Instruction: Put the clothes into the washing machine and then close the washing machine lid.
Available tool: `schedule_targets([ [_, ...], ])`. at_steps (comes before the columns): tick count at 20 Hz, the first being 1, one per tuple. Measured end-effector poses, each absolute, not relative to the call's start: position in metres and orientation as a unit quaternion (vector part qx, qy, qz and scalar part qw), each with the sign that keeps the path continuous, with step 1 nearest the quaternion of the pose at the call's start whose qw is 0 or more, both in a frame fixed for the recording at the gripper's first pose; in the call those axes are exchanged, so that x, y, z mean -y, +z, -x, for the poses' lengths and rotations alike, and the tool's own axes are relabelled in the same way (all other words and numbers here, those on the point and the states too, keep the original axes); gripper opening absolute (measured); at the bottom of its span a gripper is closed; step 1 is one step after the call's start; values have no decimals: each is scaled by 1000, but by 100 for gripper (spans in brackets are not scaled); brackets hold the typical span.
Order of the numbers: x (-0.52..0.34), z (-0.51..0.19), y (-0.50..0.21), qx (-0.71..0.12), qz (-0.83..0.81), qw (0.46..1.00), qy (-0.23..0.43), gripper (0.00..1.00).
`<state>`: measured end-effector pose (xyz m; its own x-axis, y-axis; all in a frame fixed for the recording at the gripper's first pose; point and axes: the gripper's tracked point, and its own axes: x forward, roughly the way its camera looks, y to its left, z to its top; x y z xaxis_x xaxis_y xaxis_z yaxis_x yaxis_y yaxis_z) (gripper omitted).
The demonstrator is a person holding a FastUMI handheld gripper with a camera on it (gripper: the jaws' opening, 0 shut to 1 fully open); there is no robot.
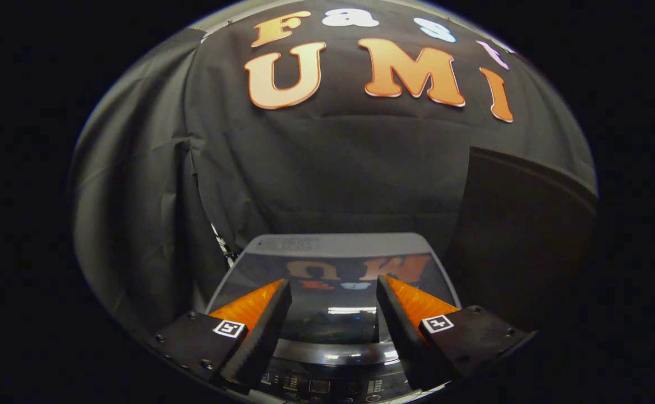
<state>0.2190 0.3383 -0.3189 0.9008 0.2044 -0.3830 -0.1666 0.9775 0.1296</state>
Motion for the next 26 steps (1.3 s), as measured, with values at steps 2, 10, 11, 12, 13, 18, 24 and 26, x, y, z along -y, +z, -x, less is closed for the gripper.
schedule_targets([
  [2,-331,-214,-276,-178,-46,978,101,98],
  [10,-257,-168,-109,-90,-57,988,109,98],
  [11,-240,-160,-90,-78,-55,990,105,98],
  [12,-221,-151,-75,-70,-48,991,99,98],
  [13,-201,-140,-62,-66,-43,993,93,98],
  [18,-112,-81,-9,-37,-38,995,80,98],
  [24,-15,-25,11,-11,-26,998,48,98],
  [26,10,-12,15,-5,-28,999,40,98],
])
